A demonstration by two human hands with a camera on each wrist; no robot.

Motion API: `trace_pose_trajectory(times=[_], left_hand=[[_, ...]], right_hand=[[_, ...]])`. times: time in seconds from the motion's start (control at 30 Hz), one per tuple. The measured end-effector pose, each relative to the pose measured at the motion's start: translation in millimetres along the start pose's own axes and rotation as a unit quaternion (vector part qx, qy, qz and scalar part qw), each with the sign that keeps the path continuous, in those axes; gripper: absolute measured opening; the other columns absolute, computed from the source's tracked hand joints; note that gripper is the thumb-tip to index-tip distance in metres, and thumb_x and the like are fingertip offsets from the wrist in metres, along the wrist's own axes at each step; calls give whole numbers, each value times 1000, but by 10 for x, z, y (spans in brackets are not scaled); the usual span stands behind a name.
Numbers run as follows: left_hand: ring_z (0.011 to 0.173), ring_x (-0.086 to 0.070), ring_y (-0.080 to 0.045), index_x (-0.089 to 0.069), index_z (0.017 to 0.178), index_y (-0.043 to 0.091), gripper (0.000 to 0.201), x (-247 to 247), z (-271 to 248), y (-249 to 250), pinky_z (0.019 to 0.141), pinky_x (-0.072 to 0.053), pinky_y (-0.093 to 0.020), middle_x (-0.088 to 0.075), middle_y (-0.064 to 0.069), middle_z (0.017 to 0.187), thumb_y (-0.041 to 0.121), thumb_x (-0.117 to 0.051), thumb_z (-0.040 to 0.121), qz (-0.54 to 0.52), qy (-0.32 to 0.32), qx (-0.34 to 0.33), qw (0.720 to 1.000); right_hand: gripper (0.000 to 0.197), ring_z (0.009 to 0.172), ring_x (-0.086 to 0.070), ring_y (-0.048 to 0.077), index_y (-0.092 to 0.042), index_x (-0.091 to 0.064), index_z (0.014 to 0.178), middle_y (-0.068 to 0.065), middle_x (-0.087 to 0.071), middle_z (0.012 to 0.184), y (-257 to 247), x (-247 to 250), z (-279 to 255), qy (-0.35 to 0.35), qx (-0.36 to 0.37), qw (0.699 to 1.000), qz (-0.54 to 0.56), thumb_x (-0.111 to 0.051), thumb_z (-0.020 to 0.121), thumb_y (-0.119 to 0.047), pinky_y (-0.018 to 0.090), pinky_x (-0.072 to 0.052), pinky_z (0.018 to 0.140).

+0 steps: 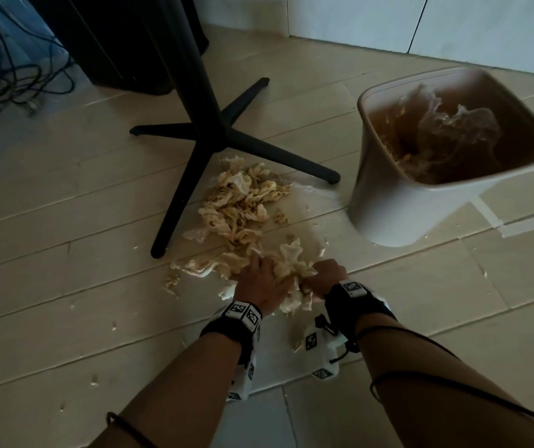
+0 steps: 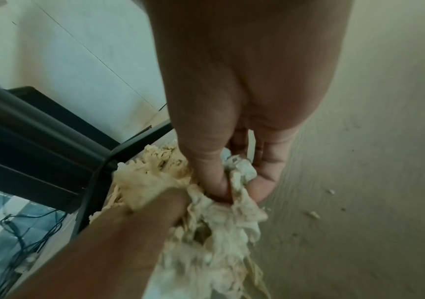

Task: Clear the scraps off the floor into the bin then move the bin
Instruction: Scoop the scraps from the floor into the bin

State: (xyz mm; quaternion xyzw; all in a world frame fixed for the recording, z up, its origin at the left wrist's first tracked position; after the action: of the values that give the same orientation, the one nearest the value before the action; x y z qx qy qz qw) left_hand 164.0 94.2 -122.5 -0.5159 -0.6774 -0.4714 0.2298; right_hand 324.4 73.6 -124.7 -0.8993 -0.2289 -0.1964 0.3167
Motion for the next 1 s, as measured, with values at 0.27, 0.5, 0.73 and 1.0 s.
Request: trace_pose_trajectory(times=[0.27, 0.5, 0.73, 1.0], left_hand=[[99, -56, -31, -43, 94, 22, 29, 56, -63, 77, 78, -43, -35, -54, -4, 106, 29, -65, 77, -60, 19, -23, 998], [113, -58, -29, -51, 133, 27, 49, 43, -153, 21, 92, -48, -37, -56, -5, 126, 20, -60, 85, -57, 40, -46, 997], [67, -66, -22, -67, 74, 20, 17, 413, -267, 353, 65, -59, -45, -66, -9, 76, 23, -51, 73, -246, 142, -31, 958], [63, -54, -14, -63, 71, 17, 13, 1266, -505, 1251, 60, -46, -29, -61, 1, 68, 11, -57, 80, -398, 231, -134, 878]], right_hand=[[31, 100, -67, 26, -16, -66, 99, 16, -68, 119, -59, 154, -217, -13, 42, 999, -15, -76, 70, -15, 33, -56, 88], [41, 87, -58, 22, -17, -65, 116, 1, -63, 90, -762, 872, -652, -33, 147, 979, -138, -75, 77, -15, 27, -45, 76], [40, 95, -71, 28, -14, -69, 109, 10, -74, 97, -1287, 1547, -1078, -10, 195, 970, -143, -77, 69, -13, 47, -57, 92], [61, 89, -74, 25, -22, -64, 105, 14, -75, 96, -1366, 2742, -1496, 113, 202, 971, -60, -82, 47, -29, 44, -58, 92]])
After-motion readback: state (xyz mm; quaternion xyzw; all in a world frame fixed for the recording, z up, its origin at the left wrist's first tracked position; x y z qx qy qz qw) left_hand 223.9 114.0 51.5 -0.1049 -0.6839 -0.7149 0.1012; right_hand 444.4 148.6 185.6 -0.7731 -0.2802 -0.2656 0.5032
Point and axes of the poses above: each hand's wrist, its own z-axis towards the middle knuckle, its own x-axis out of the back of the hand, y = z × x, the point moved 5 cm from there along z, towards the middle knuckle
